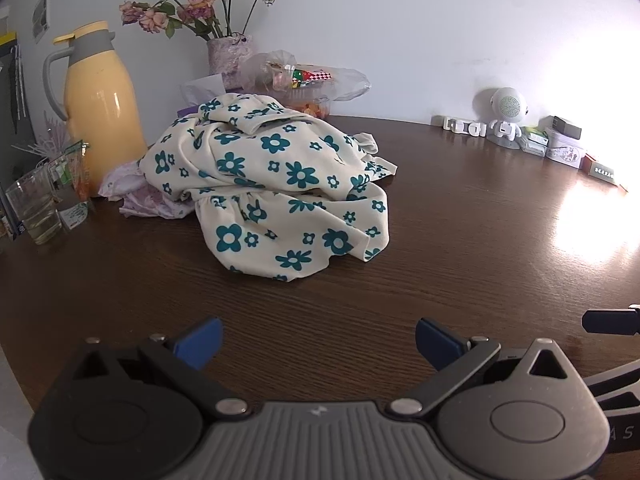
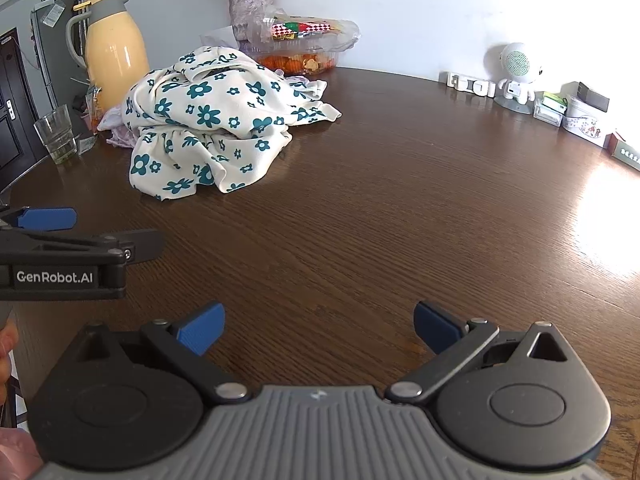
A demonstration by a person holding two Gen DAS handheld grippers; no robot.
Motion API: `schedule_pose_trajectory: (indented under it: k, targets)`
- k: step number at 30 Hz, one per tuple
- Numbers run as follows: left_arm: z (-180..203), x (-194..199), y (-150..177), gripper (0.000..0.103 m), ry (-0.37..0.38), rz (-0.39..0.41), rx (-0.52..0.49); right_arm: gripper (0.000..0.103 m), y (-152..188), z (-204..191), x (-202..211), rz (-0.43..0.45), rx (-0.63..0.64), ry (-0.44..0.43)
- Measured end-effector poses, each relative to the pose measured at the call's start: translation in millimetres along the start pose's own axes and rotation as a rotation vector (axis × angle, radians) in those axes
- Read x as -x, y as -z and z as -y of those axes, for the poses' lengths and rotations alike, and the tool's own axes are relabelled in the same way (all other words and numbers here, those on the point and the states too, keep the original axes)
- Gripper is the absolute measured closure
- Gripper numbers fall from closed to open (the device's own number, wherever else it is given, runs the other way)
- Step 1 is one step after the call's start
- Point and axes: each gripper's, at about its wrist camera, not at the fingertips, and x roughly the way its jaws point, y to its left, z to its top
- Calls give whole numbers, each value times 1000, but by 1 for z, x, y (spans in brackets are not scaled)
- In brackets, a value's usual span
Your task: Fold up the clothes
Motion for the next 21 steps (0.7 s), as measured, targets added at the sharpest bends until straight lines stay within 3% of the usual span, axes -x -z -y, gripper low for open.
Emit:
schedule_pose_trajectory:
  k: [21]
  targets:
    - [0, 4, 0, 0, 2, 15, 2, 0, 0, -2, 2, 7, 2, -1]
